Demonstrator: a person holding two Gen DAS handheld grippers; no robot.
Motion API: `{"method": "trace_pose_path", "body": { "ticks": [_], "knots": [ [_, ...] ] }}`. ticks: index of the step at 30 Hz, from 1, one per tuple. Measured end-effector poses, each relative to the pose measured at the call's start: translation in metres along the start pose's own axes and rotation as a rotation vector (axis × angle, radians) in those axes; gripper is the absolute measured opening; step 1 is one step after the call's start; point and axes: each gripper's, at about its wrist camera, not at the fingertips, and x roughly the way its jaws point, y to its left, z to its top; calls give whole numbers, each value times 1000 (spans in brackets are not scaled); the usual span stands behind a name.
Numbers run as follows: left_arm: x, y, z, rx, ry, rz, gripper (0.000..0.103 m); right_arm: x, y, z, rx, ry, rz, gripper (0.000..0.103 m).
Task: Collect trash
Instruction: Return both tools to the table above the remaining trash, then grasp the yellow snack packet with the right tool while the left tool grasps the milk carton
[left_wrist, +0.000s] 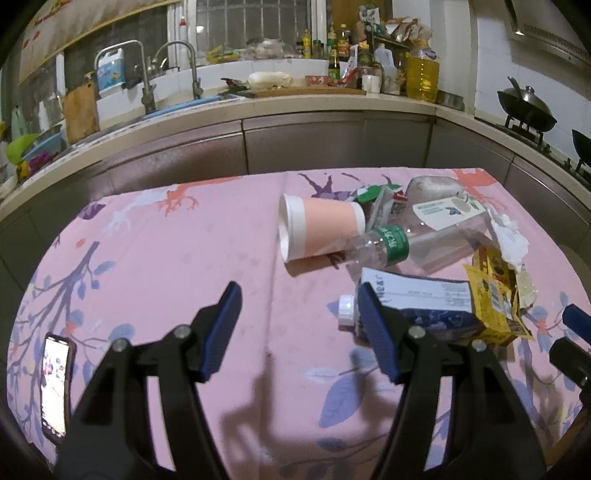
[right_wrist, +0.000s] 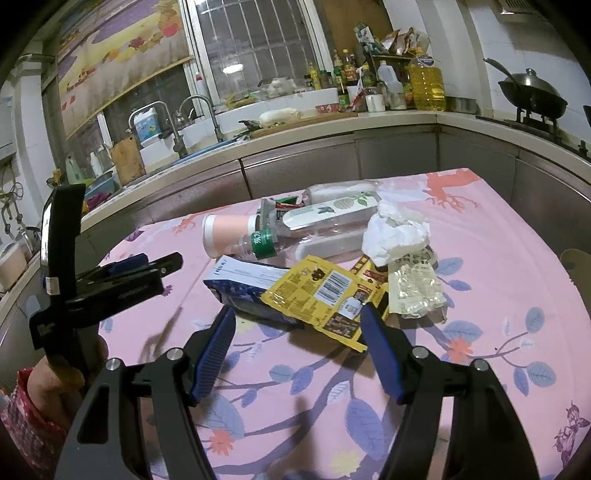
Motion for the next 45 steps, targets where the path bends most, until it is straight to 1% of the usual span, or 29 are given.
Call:
{"method": "trace_pose_path", "body": {
  "ticks": [2,5,7,10,14,17,18,19,20,21,22,23,24,25,26,27,30,32,36,37,38,39,44,45],
  "knots": [
    [3,5,-1,-12,7,-16,63,3,-6,-1,8,12,-7,61],
    [5,9,-2,-21,18,-60,63,7,-15,-3,22,26,-12,57],
    [6,8,-3,-12,26,-104,63,11,-19,-4,28,35,-15,54],
    [9,1,-3,6,37,-166,63,18,-25,-6,38,52,-15,54],
    [17,-7,-2,7,56,-199,63,28,-44,-7,123,80,4,54],
    [15,-17,0,52,23,-213,64,36,-66,-10,233,117,63,54],
    [14,-23,2,91,12,-224,68,39,-74,-12,282,134,96,54],
    [14,-29,3,131,1,-234,77,44,-84,-14,346,156,141,54],
    [13,-36,4,175,-13,-246,82,49,-93,-16,409,178,189,54],
    [12,-44,6,240,-35,-262,83,52,-99,-16,448,191,219,48],
    [11,-53,8,311,-54,-280,86,58,-105,-16,496,212,264,32],
    [11,-59,9,362,-63,-297,89,62,-108,-17,521,228,292,22],
    [14,-67,10,448,-72,-323,89,64,-110,-17,540,237,314,10],
    [16,-73,10,512,-77,-333,90,63,-113,-16,556,233,344,2],
    [21,-80,8,603,-78,-343,90,59,-114,-16,554,225,356,2],
    [24,-83,6,660,-71,-352,90,55,-114,-15,544,216,357,0],
    [38,-89,0,814,-33,-383,90,32,-119,-14,494,190,323,0],
    [47,-94,-3,882,0,-400,90,21,-122,-19,482,185,302,0],
    [63,-107,-17,1002,48,-391,90,10,-133,-32,477,197,260,0],
    [66,-109,-22,1022,54,-384,90,9,-136,-35,485,199,243,0],
    [65,-111,-26,1033,32,-367,88,8,-140,-38,496,201,236,0],
    [63,-112,-28,1030,28,-366,86,7,-144,-41,510,202,232,0],
    [48,-111,-33,981,28,-345,67,11,-151,-49,548,226,225,0],
    [42,-109,-36,957,33,-345,66,10,-149,-48,538,228,225,0]
  ]
}}
